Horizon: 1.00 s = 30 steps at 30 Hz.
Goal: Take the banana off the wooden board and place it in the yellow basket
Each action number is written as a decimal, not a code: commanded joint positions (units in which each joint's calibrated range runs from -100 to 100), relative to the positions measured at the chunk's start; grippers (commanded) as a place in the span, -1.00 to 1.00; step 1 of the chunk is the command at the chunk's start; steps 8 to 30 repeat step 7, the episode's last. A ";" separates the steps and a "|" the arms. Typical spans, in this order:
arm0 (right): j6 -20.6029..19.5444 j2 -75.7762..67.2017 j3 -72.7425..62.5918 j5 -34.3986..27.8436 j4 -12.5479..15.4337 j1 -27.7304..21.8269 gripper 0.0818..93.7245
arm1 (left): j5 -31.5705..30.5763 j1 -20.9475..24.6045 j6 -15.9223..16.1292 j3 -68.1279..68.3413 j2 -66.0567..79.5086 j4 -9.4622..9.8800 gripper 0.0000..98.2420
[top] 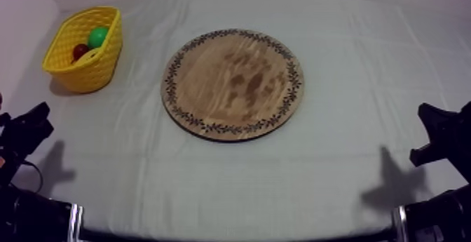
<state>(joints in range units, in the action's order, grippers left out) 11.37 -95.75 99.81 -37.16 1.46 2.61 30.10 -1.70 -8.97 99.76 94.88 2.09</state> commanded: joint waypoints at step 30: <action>-0.01 0.00 -0.03 -0.01 0.03 0.00 -0.99 | -0.25 0.16 -1.37 0.12 2.70 0.27 -1.00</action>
